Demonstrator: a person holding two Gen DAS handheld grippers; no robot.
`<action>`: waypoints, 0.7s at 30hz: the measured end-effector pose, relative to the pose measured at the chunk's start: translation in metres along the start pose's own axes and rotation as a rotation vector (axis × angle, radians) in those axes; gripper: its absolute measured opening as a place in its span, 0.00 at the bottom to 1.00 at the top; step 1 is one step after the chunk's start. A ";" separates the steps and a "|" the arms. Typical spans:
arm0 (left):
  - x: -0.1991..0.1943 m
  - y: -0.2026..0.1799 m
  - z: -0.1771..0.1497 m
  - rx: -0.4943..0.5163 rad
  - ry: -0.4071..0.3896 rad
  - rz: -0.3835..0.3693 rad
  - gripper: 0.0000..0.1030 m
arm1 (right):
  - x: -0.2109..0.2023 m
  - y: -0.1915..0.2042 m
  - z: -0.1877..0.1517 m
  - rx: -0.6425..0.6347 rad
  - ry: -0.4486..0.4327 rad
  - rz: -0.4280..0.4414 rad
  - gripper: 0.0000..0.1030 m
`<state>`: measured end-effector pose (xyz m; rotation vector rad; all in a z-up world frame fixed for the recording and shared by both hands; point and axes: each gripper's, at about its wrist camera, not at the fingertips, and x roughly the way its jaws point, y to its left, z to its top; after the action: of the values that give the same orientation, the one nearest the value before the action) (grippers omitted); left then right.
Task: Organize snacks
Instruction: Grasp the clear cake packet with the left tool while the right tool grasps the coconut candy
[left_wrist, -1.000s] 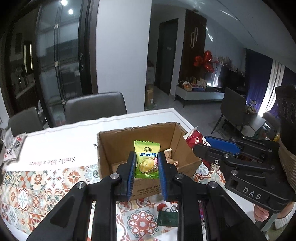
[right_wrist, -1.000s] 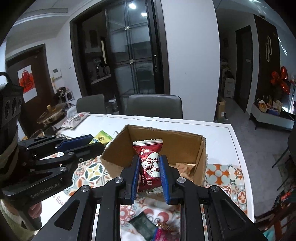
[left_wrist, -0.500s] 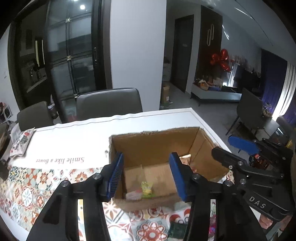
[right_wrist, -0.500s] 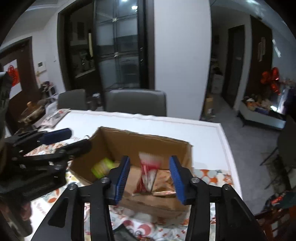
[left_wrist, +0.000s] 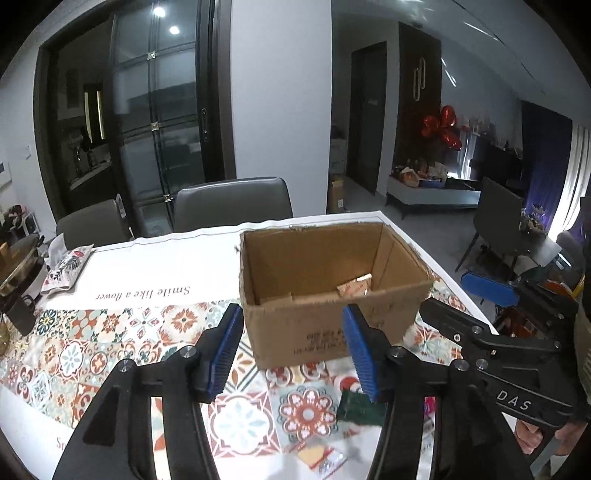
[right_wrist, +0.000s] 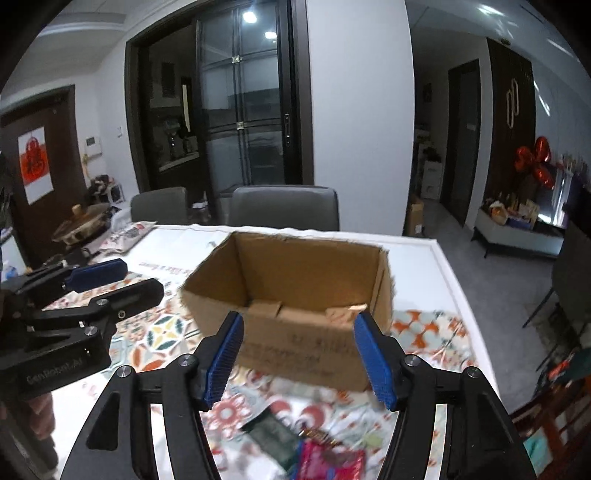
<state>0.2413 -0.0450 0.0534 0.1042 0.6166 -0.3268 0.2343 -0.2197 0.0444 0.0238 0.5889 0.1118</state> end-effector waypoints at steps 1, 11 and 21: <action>-0.003 0.000 -0.004 0.001 -0.003 0.001 0.54 | -0.003 0.001 -0.004 0.006 0.002 0.006 0.61; -0.023 -0.004 -0.054 0.001 0.003 0.007 0.56 | -0.018 0.017 -0.057 0.017 0.040 -0.001 0.61; -0.020 -0.011 -0.101 -0.014 0.052 0.010 0.71 | -0.025 0.017 -0.097 0.038 0.074 -0.043 0.74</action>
<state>0.1666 -0.0300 -0.0170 0.1023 0.6700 -0.3112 0.1581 -0.2064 -0.0211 0.0435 0.6649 0.0601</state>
